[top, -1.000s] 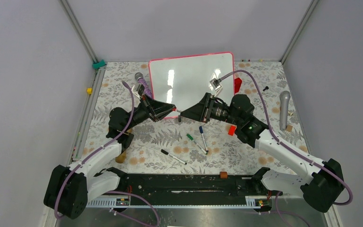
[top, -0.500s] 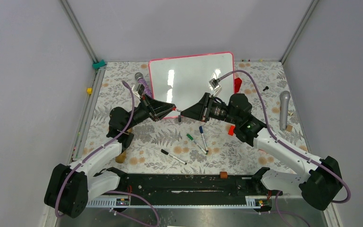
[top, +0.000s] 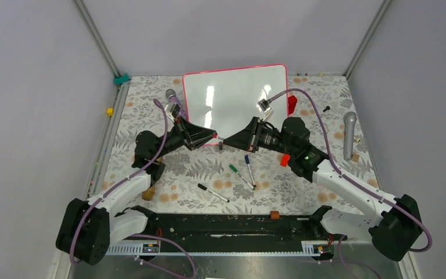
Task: Write a sentence on the whiteboard
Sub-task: Open the whiteboard marker at the center of the board, then place the pen cap at the center of the board, then move the whiteboard to the center of the board.
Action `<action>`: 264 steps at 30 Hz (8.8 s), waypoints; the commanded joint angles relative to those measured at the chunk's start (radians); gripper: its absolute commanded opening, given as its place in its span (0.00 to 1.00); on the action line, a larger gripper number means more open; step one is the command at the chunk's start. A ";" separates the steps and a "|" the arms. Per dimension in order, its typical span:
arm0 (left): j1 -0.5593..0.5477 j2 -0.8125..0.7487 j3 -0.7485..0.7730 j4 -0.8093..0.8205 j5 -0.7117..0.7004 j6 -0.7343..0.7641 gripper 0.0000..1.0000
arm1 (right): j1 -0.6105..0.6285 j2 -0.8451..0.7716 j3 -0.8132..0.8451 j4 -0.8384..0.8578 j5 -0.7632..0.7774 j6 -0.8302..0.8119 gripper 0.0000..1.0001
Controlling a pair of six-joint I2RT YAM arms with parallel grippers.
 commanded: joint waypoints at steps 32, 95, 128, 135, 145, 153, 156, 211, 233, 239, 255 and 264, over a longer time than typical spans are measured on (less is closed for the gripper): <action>0.197 -0.169 -0.034 -1.134 -0.708 0.818 0.00 | -0.119 -0.308 -0.083 -0.861 0.484 -0.419 0.00; 0.197 0.074 0.149 -1.082 -0.620 0.785 0.50 | -0.120 -0.546 -0.108 -0.993 0.474 -0.385 0.00; 0.188 -0.413 0.060 -1.197 -0.455 0.835 0.98 | -0.120 -0.462 0.054 -1.167 0.486 -0.223 0.00; 0.188 -0.379 0.011 -0.967 -0.511 0.804 0.95 | -0.119 -0.341 0.130 -1.129 0.391 -0.459 0.00; 0.189 -0.292 -0.065 -0.711 -0.486 0.858 0.96 | -0.119 -0.298 0.103 -1.091 0.409 -0.520 0.00; 0.189 -0.367 -0.179 -0.585 -0.466 0.895 0.96 | -0.119 -0.348 0.094 -1.127 0.326 -0.551 0.00; 0.189 -0.420 -0.166 -0.663 -0.459 0.933 0.98 | -0.120 -0.363 0.101 -1.119 0.326 -0.504 0.00; 0.228 0.000 -0.192 -0.096 -0.504 0.983 0.99 | -0.121 -0.343 0.157 -0.850 0.525 -0.621 0.00; 0.317 0.196 0.063 -0.377 -0.531 0.939 0.99 | -0.121 -0.344 0.129 -0.844 0.517 -0.608 0.00; 0.352 0.251 -0.021 -0.112 -0.489 0.905 0.99 | -0.121 -0.349 0.129 -0.853 0.530 -0.613 0.00; 0.407 0.471 0.088 0.070 -0.102 1.023 0.99 | -0.121 -0.312 0.148 -0.852 0.531 -0.618 0.00; 0.430 0.482 0.203 -0.172 -0.031 1.124 0.99 | -0.121 -0.294 0.162 -0.852 0.526 -0.611 0.00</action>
